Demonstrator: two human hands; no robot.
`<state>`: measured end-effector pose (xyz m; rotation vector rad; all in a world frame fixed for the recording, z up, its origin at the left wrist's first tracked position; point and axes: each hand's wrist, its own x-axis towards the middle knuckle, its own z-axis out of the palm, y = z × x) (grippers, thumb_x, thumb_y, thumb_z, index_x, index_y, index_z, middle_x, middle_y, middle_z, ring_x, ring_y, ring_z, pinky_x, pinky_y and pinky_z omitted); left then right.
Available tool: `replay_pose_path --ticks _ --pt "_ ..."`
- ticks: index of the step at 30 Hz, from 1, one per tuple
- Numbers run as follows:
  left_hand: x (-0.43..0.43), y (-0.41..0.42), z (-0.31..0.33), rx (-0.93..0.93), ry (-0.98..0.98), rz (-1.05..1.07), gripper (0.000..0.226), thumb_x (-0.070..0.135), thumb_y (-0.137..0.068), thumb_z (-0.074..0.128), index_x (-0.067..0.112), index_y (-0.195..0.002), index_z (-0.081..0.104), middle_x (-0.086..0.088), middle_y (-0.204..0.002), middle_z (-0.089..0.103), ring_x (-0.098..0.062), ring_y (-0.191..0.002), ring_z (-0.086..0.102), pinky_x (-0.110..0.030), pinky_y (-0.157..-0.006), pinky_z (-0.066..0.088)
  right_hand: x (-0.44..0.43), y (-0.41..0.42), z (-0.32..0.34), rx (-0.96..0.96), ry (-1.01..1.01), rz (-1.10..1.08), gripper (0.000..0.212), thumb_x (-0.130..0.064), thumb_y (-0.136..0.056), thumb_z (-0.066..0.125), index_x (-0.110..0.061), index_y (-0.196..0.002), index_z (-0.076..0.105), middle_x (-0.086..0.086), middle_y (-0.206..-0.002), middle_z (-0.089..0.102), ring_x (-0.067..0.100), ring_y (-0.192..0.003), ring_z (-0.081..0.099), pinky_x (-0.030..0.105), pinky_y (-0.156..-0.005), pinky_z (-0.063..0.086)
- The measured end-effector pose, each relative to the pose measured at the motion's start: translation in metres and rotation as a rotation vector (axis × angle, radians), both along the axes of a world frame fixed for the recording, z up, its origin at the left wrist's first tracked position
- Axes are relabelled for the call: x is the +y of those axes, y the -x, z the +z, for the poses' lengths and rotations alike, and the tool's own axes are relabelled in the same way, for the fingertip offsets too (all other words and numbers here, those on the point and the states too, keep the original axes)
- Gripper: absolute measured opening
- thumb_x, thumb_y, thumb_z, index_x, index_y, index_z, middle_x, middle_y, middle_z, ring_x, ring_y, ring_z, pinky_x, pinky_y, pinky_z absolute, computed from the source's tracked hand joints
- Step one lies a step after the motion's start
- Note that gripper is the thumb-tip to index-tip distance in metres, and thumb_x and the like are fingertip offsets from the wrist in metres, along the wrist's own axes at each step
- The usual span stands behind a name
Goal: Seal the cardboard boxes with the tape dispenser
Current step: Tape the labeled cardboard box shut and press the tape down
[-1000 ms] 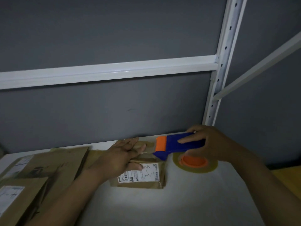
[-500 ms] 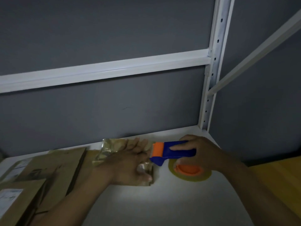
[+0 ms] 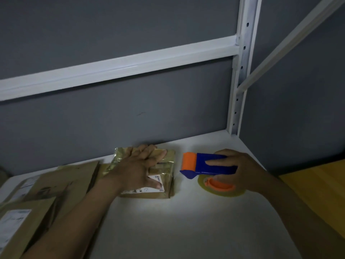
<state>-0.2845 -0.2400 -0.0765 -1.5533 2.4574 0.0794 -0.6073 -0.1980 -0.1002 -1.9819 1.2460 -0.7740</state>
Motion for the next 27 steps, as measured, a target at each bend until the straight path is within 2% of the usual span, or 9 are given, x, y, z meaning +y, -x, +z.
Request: replay_pose_path --ticks 4,7,9,12,14,17,21,24,27 --pt "-0.001 0.001 0.001 -0.019 -0.001 0.01 0.102 0.093 -0.044 0.024 0.06 -0.126 -0.028 0.007 -0.161 -0.018 -0.017 -0.147 -0.019 -0.044 -0.116 -0.013 0.005 0.007 0.0 0.086 -0.013 -0.015 0.05 -0.027 -0.073 0.081 -0.054 -0.102 0.05 -0.033 -0.114 0.045 -0.018 -0.107 0.044 0.001 -0.076 0.043" --pt "0.0 -0.001 0.002 -0.011 -0.026 0.002 0.117 0.105 -0.029 0.015 0.06 -0.129 -0.026 0.006 -0.161 -0.017 -0.02 -0.147 -0.017 -0.044 -0.115 -0.014 0.009 0.015 0.007 0.133 -0.061 -0.031 0.046 -0.031 -0.075 0.078 -0.052 -0.104 0.049 -0.029 -0.116 0.044 -0.001 -0.11 0.049 0.01 -0.083 0.046" --pt "-0.001 -0.002 0.002 -0.013 -0.021 -0.007 0.116 0.105 -0.028 0.008 0.06 -0.129 -0.026 0.005 -0.161 -0.015 -0.021 -0.148 -0.015 -0.045 -0.116 -0.013 0.01 0.015 0.01 0.224 -0.057 -0.057 0.045 -0.036 -0.077 0.076 -0.049 -0.111 0.049 -0.024 -0.117 0.044 0.003 -0.11 0.048 0.01 -0.083 0.043" --pt "-0.005 -0.002 0.0 -0.016 0.008 -0.013 0.11 0.1 -0.039 0.022 0.06 -0.13 -0.024 0.005 -0.162 -0.007 -0.021 -0.148 -0.01 -0.047 -0.118 -0.008 0.012 -0.007 0.009 0.402 0.103 -0.064 0.05 -0.043 -0.079 0.072 -0.036 -0.125 0.055 -0.017 -0.115 0.047 0.001 -0.1 0.047 0.003 -0.074 0.035" --pt "-0.006 -0.003 -0.002 -0.019 0.02 -0.026 0.113 0.104 -0.035 0.018 0.06 -0.131 -0.023 0.004 -0.161 -0.003 -0.021 -0.147 -0.006 -0.047 -0.118 -0.004 0.016 -0.024 0.007 0.454 0.195 -0.068 0.051 -0.046 -0.081 0.07 -0.032 -0.128 0.056 -0.01 -0.117 0.052 0.004 -0.1 0.052 0.009 -0.079 0.039" --pt "-0.006 -0.002 -0.001 -0.025 0.037 -0.029 0.107 0.096 -0.044 0.024 0.058 -0.134 -0.019 0.004 -0.161 0.0 -0.022 -0.146 -0.002 -0.048 -0.117 -0.002 0.019 -0.037 0.008 0.491 0.223 -0.121 0.047 -0.047 -0.084 0.065 -0.029 -0.127 0.057 -0.006 -0.118 0.053 0.011 -0.103 0.057 0.021 -0.087 0.046" --pt "-0.005 0.001 -0.001 -0.031 0.035 -0.022 0.101 0.09 -0.048 0.023 0.056 -0.133 -0.02 0.004 -0.161 0.0 -0.024 -0.146 -0.001 -0.049 -0.117 -0.002 0.016 -0.048 0.006 0.443 0.184 -0.182 0.046 -0.046 -0.084 0.065 -0.031 -0.127 0.057 -0.006 -0.117 0.054 0.013 -0.104 0.057 0.02 -0.082 0.042" --pt "0.0 0.002 0.003 -0.015 0.022 0.005 0.104 0.091 -0.046 0.023 0.056 -0.133 -0.02 0.004 -0.162 -0.002 -0.024 -0.146 -0.002 -0.047 -0.116 -0.004 0.003 -0.054 0.007 0.483 0.122 -0.277 0.044 -0.046 -0.086 0.064 -0.027 -0.126 0.058 -0.003 -0.117 0.06 0.016 -0.102 0.059 0.02 -0.076 0.037" --pt "0.008 0.0 0.005 -0.008 0.022 0.008 0.118 0.103 -0.032 0.019 0.057 -0.134 -0.017 0.004 -0.162 -0.002 -0.024 -0.146 -0.003 -0.045 -0.116 -0.005 -0.009 -0.053 0.014 0.453 -0.006 -0.33 0.044 -0.049 -0.079 0.07 -0.024 -0.116 0.066 -0.003 -0.106 0.066 0.015 -0.091 0.06 0.022 -0.071 0.041"
